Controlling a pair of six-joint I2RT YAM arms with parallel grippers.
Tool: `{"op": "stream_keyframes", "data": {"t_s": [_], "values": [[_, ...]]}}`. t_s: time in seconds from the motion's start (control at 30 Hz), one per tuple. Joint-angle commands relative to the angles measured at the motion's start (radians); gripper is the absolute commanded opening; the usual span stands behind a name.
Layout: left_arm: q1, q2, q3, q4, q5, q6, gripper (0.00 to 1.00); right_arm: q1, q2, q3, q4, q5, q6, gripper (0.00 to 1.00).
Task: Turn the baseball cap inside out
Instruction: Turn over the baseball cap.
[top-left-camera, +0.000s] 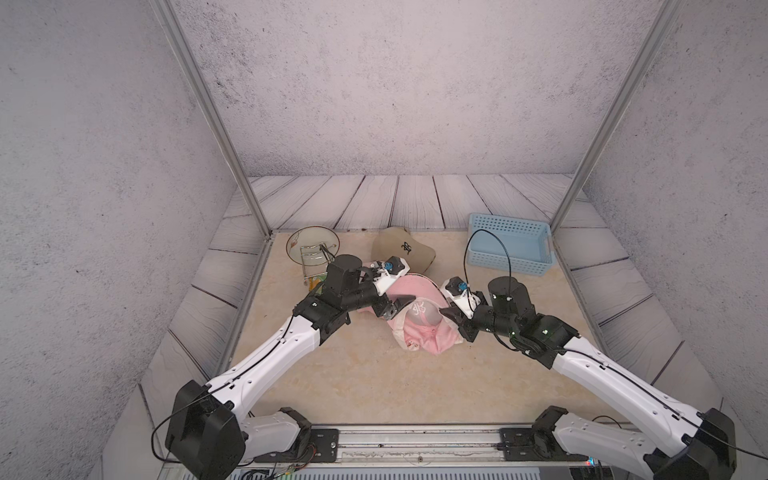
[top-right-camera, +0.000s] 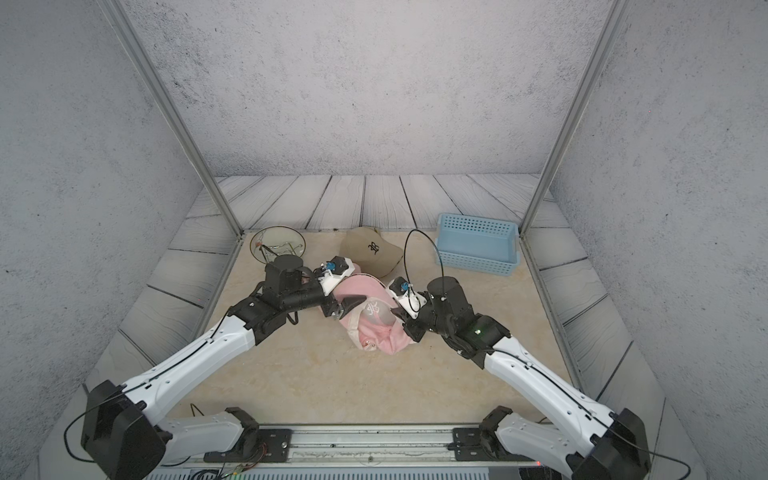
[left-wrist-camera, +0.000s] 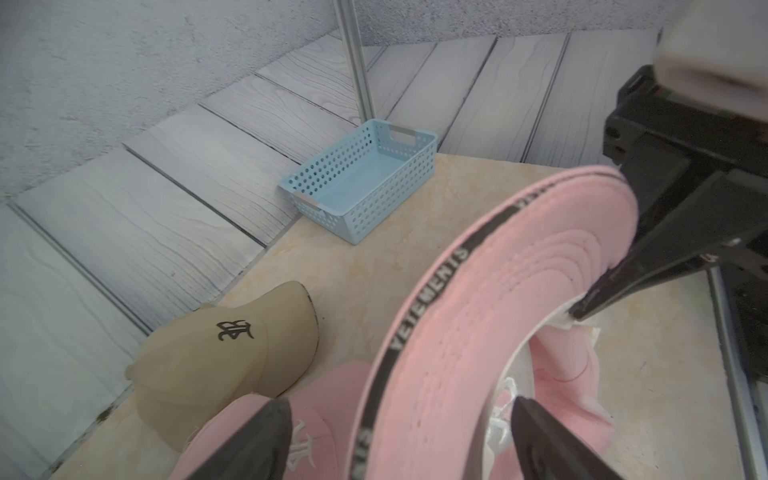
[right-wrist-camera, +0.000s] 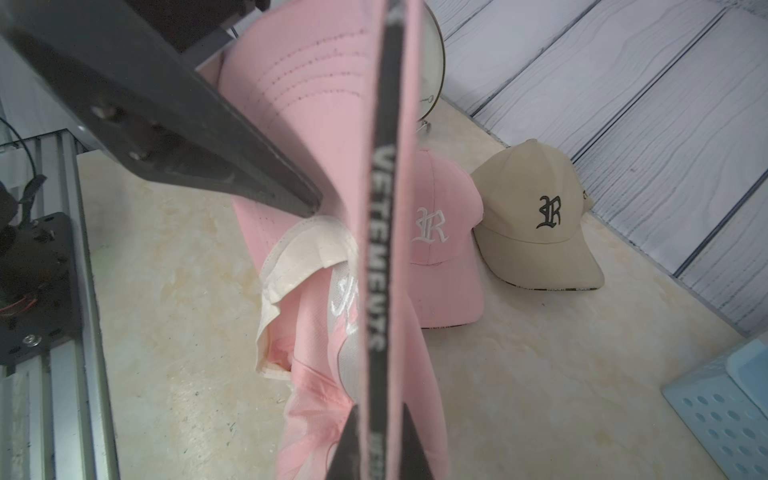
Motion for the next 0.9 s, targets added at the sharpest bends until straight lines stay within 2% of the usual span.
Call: {"op": "stream_keyframes", "data": {"t_s": [0.0, 0.03, 0.13, 0.2, 0.23, 0.33, 0.47, 0.53, 0.87], "values": [[0.005, 0.009, 0.046, -0.020, 0.182, 0.034, 0.77, -0.001, -0.024, 0.031, 0.007, -0.074, 0.017, 0.00], [0.005, 0.013, 0.051, -0.025, 0.214, 0.032, 0.68, -0.001, -0.023, 0.031, 0.008, -0.077, 0.018, 0.00], [0.005, 0.024, 0.062, -0.025, 0.281, 0.015, 0.33, -0.006, -0.013, 0.031, 0.014, -0.096, 0.026, 0.00], [0.006, 0.023, 0.078, -0.043, 0.265, 0.006, 0.04, -0.016, -0.005, 0.028, 0.020, -0.124, 0.041, 0.00], [0.008, 0.017, 0.086, -0.061, 0.244, 0.009, 0.00, -0.024, 0.001, 0.024, 0.024, -0.153, 0.046, 0.00], [0.029, -0.009, 0.109, -0.098, 0.208, -0.007, 0.00, -0.054, 0.013, 0.006, 0.045, -0.215, 0.067, 0.00], [0.063, -0.041, 0.144, -0.141, 0.215, -0.032, 0.00, -0.094, 0.021, -0.031, 0.095, -0.299, 0.087, 0.22], [0.071, -0.052, 0.158, -0.157, 0.215, -0.036, 0.00, -0.101, 0.031, -0.034, 0.099, -0.328, 0.083, 0.28], [0.109, -0.116, 0.155, -0.134, 0.128, -0.080, 0.00, -0.115, 0.068, -0.051, 0.086, -0.397, 0.067, 0.33]]}}
